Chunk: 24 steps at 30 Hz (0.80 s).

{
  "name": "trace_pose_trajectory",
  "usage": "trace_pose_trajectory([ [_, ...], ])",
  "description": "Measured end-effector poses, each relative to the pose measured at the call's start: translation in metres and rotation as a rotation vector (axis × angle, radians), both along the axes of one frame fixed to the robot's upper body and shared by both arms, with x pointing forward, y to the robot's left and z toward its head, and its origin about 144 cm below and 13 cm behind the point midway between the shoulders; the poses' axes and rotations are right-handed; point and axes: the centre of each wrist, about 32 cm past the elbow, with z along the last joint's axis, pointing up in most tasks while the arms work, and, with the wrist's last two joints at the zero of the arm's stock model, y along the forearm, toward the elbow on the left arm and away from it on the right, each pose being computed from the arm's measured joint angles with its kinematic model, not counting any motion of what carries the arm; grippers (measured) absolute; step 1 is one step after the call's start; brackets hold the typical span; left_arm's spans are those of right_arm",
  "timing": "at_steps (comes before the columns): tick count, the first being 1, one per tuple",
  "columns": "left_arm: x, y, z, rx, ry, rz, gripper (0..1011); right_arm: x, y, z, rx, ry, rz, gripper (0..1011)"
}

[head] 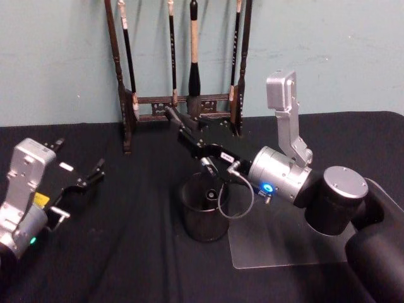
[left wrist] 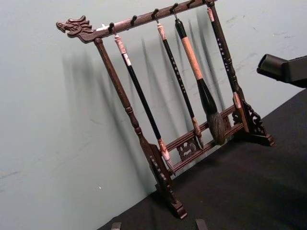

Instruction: Pick up the water-based marker from the table and place it into the pen holder.

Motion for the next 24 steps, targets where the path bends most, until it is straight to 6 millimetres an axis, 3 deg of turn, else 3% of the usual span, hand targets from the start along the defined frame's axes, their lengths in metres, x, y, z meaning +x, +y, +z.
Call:
trace_pose_trajectory([
  [24,0.0,0.0,0.0,0.0,0.0,0.0,1001,-0.01,-0.004,0.002,-0.043,0.045,0.019,235],
])
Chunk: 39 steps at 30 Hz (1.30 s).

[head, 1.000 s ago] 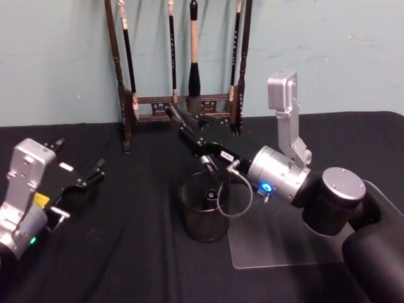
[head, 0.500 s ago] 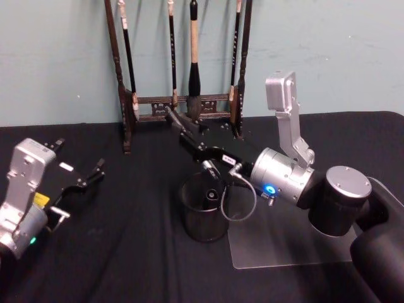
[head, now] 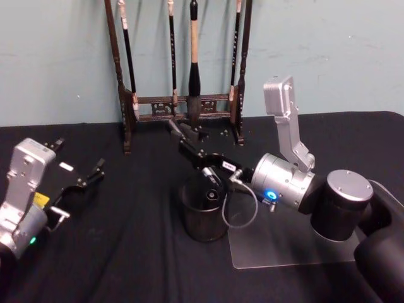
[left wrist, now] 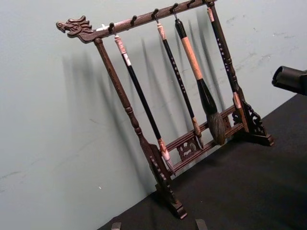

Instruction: Pick up the water-based marker from the table and place it into the pen holder.

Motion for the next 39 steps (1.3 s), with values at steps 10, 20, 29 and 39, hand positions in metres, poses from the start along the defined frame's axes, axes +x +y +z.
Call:
trace_pose_trajectory([
  [10,0.0,0.0,0.0,0.0,0.0,0.0,1001,-0.0024,-0.0017,-0.0033,-0.007,0.017,-0.001,235],
  [20,0.0,0.0,0.0,0.0,0.0,0.0,1001,-0.0039,-0.0028,-0.006,-0.014,0.031,-0.003,235],
  [29,0.0,0.0,0.0,0.0,0.0,0.0,1002,-0.0039,-0.0027,-0.0084,-0.013,0.034,-0.011,235],
  [39,0.0,0.0,0.0,0.0,0.0,0.0,1001,-0.0037,-0.0027,-0.0082,-0.013,0.033,-0.01,235],
])
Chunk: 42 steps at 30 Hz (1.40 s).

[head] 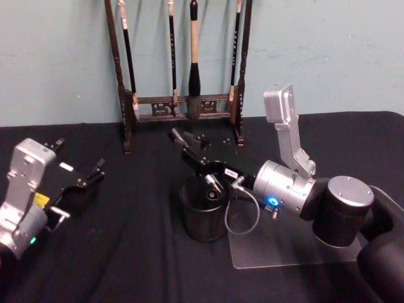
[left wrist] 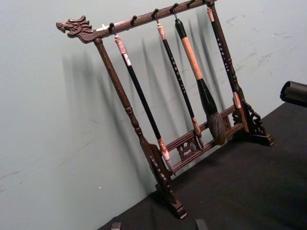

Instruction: Pick up the water-based marker from the table and place it into the pen holder.

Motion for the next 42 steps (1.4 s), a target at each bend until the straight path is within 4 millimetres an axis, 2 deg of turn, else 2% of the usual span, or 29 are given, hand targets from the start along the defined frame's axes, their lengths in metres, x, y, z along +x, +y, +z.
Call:
trace_pose_trajectory([
  [13,0.0,0.0,0.0,0.0,0.0,0.0,1001,0.0002,-0.0002,0.0002,0.0,-0.001,0.001,251],
  [14,0.0,0.0,0.0,0.0,0.0,0.0,1001,0.0002,-0.0002,0.0003,0.0,-0.001,0.001,272],
  [15,0.0,0.0,0.0,0.0,0.0,0.0,1001,0.0002,-0.0002,0.0003,0.0,-0.001,0.001,341],
  [16,0.0,0.0,0.0,0.0,0.0,0.0,1001,0.0002,-0.0002,0.0003,0.0,-0.001,0.001,341],
  [17,0.0,0.0,0.0,0.0,0.0,0.0,1001,0.0002,-0.0002,0.0003,0.0,-0.001,0.001,413],
  [18,0.0,0.0,0.0,0.0,0.0,0.0,1001,0.0002,-0.0002,0.0003,0.0,-0.001,0.001,413],
  [20,0.0,0.0,0.0,0.0,0.0,0.0,1001,0.0002,-0.0002,0.0003,0.0,-0.001,0.001,523],
  [23,0.0,0.0,0.0,0.0,0.0,0.0,1001,0.0002,-0.0002,0.0003,0.0,-0.001,0.002,544],
  [25,0.0,0.0,0.0,0.0,0.0,0.0,1001,0.0002,-0.0002,0.0003,0.0,-0.001,0.002,724],
  [26,0.0,0.0,0.0,0.0,0.0,0.0,1001,0.0002,-0.0002,0.0003,0.0,-0.001,0.002,724],
  [27,0.0,0.0,0.0,0.0,0.0,0.0,1001,0.0002,-0.0002,0.0003,0.0,-0.001,0.002,801],
  [28,0.0,0.0,0.0,0.0,0.0,0.0,1001,0.0002,-0.0002,0.0003,0.0,-0.001,0.002,801],
  [34,0.0,0.0,0.0,0.0,0.0,0.0,1001,0.0002,-0.0002,0.0003,0.0,-0.001,0.002,998],
  [42,0.0,0.0,0.0,0.0,0.0,0.0,1001,-0.0026,-0.0025,0.0053,-0.02,-0.031,-0.045,1003],
])
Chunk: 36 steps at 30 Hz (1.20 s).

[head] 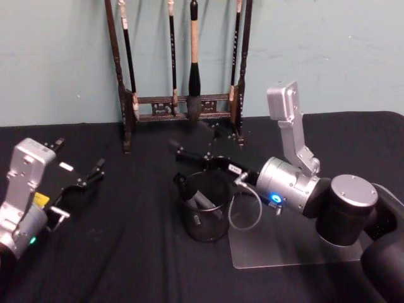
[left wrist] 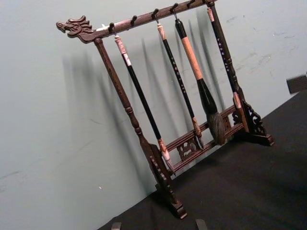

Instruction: Pick up the water-based marker from the table and place it into the pen holder.

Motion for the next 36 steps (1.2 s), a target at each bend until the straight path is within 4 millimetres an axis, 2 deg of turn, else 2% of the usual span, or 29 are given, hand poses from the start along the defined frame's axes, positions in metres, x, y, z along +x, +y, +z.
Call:
trace_pose_trajectory([
  [2,0.0,0.0,0.0,0.0,0.0,0.0,1001,-0.001,-0.001,0.001,-0.005,-0.008,-0.014,1002],
  [4,0.0,0.0,0.0,0.0,0.0,0.0,1001,-0.007,-0.007,0.009,-0.059,-0.073,-0.136,1002],
  [8,0.0,0.0,0.0,0.0,0.0,0.0,1001,-0.012,-0.012,0.013,-0.123,-0.116,-0.224,1003],
  [12,0.0,0.0,0.0,0.0,0.0,0.0,1001,-0.018,-0.019,0.012,-0.178,-0.123,-0.287,1002],
  [24,0.0,0.0,0.0,0.0,0.0,0.0,1001,-0.042,-0.039,-0.023,-0.296,-0.006,-0.456,1002],
  [31,0.0,0.0,0.0,0.0,0.0,0.0,1001,-0.048,-0.042,-0.035,-0.297,0.04,-0.486,1002],
  [36,0.0,0.0,0.0,0.0,0.0,0.0,1001,-0.048,-0.042,-0.035,-0.297,0.041,-0.485,1002],
])
